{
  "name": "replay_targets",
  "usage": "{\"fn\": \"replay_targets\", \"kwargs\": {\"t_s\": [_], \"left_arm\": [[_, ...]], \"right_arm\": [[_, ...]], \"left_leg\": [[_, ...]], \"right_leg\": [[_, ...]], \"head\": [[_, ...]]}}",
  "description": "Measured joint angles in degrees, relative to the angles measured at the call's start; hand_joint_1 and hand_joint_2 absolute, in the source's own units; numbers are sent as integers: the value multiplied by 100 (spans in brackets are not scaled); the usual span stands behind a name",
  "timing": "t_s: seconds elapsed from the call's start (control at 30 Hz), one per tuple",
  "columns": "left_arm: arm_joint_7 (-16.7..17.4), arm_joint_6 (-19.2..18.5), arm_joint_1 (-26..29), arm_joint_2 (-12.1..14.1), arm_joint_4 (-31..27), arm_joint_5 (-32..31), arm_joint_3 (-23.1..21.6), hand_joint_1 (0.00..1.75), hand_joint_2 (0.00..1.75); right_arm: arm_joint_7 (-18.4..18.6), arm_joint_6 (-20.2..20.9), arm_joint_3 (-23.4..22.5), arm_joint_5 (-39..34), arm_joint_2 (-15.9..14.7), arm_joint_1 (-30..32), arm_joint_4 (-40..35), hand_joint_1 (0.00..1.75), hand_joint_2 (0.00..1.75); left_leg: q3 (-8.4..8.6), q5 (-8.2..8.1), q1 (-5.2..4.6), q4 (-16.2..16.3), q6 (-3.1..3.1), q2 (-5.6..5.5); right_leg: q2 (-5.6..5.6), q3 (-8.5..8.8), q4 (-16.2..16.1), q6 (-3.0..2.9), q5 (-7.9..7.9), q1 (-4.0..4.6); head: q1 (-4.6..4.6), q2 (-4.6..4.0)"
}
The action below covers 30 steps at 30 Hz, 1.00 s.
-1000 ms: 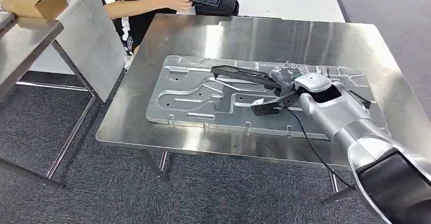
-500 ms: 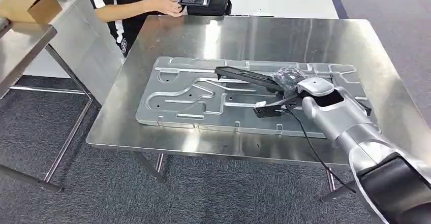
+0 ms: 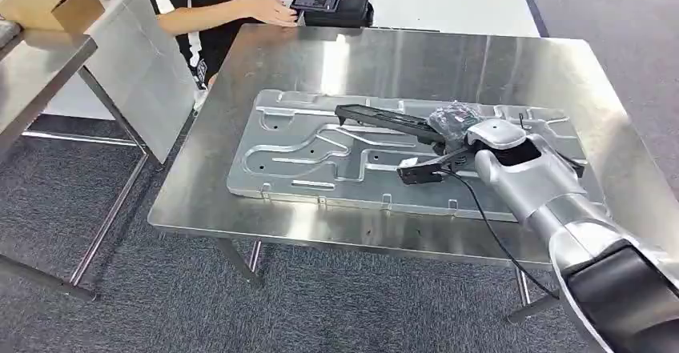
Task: Take the parts from the cabinet and place them on the table.
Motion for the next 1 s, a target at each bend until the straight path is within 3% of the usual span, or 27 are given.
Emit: {"fn": "replay_targets", "kwargs": {"t_s": [0.1,0.13,0.17,0.2,0.27,0.3,0.33,0.37,0.4,0.47,0.5,0.53,0.57,0.67,0.7,0.73,0.8,0.83,0.87,0.9,0.93,1.0], "left_arm": [[0,9,1,15,20,24,9,0,175],[11,24,-7,15,24,28,9,0,175],[28,37,-12,15,31,41,11,0,175],[42,42,-11,2,44,42,11,0,175],[-39,74,-8,7,55,24,11,0,175],[-111,72,-6,13,55,30,11,0,175],[-197,72,-7,13,57,46,11,0,175],[-258,72,-5,13,57,63,11,0,175],[-304,72,-3,13,63,90,11,0,175],[-376,90,12,15,63,74,11,0,175],[-407,109,21,28,63,59,11,0,175],[-411,114,20,31,63,52,11,0,175],[-422,114,11,33,63,52,9,0,0],[-422,116,10,46,63,96,11,0,0],[-417,122,12,44,66,103,11,0,0],[-411,125,10,42,66,109,11,0,0],[-407,125,6,42,70,120,11,0,0],[-407,125,6,42,72,136,11,0,0],[-404,125,3,42,74,144,11,0,0],[-398,125,4,42,79,146,11,0,0],[-393,125,4,42,81,146,11,0,0],[-385,122,7,42,87,155,11,0,0]], "right_arm": [[-4,7,-2,7,7,-16,-17,175,175],[-4,13,-2,13,7,-15,-17,175,175],[-5,17,-2,17,7,-15,-20,175,175],[-4,17,-2,22,20,-15,-31,175,175],[-4,17,-2,24,28,-23,-35,175,175],[-2,20,-2,24,28,-11,-35,175,175],[4,37,-2,24,24,3,-35,0,0],[4,50,-2,24,20,16,-37,0,0],[4,57,-2,24,17,21,-44,0,0],[11,66,-11,24,-4,15,-105,0,0],[13,63,-24,22,-20,14,-142,0,0],[13,66,-37,24,-39,3,-155,0,0],[15,68,-44,24,-55,3,-170,0,0],[15,83,-57,24,-74,13,-212,0,0],[15,83,-72,24,-129,10,-221,0,0],[15,85,-72,24,-129,-12,-234,0,0],[15,98,-72,24,-133,-4,-236,0,0],[13,118,-72,24,-149,25,-236,0,0],[15,120,-72,24,-164,54,-236,0,0],[13,120,-72,24,-170,64,-234,0,0],[13,120,-72,24,-170,61,-234,0,0],[13,120,-74,24,-170,37,-236,0,0]], "left_leg": [[-72,3,-22,46,-88,-12],[-69,14,-12,47,-110,-11],[-91,-29,-8,67,-133,-14],[-116,-121,0,174,-170,-7],[-429,-493,25,864,-234,-1],[-668,-688,37,1354,-258,0],[-844,-774,42,1693,-271,0],[-892,-716,46,1755,-276,1],[-811,-536,47,1548,-268,1],[-329,7,45,554,-214,1],[-135,100,37,88,-173,0],[-46,31,-13,-15,-146,-4],[-56,36,-13,-16,-133,-8],[-8,94,-20,-134,-36,-5],[46,147,15,-219,-17,16],[55,165,16,-251,23,19],[45,163,3,-246,54,23],[39,160,-4,-239,62,22],[34,160,-5,-224,64,12],[32,151,-5,-204,64,5],[32,135,-5,-177,57,3],[20,70,-5,-77,15,2]], "right_leg": [[11,-22,-4,-114,21,62],[11,-24,-27,-148,37,61],[3,-1,-86,-201,72,9],[-3,14,-108,-219,82,10],[6,3,-110,-242,89,8],[5,-3,-109,-243,89,12],[3,-7,-108,-243,89,13],[3,-4,-108,-243,88,13],[4,1,-108,-242,87,12],[15,27,-108,-230,79,12],[15,36,-114,-221,75,9],[19,17,-118,-187,74,41],[19,9,-129,-156,90,26],[25,59,-217,-35,129,31],[16,18,-118,-28,58,14],[9,-102,143,-32,-142,30],[13,-477,978,-35,-550,36],[13,-659,1362,-32,-675,34],[12,-741,1529,-29,-675,34],[11,-678,1396,-31,-540,32],[9,-501,1055,-35,-329,28],[0,18,53,-53,113,16]], "head": [[-13,0],[-11,0],[-11,0],[-11,0],[-13,0],[-13,0],[-13,0],[-13,0],[-13,0],[-13,0],[-13,0],[-13,0],[-13,0],[-13,0],[-9,0],[-9,0],[-9,0],[-9,0],[-9,0],[-9,0],[-9,0],[-9,0]]}}
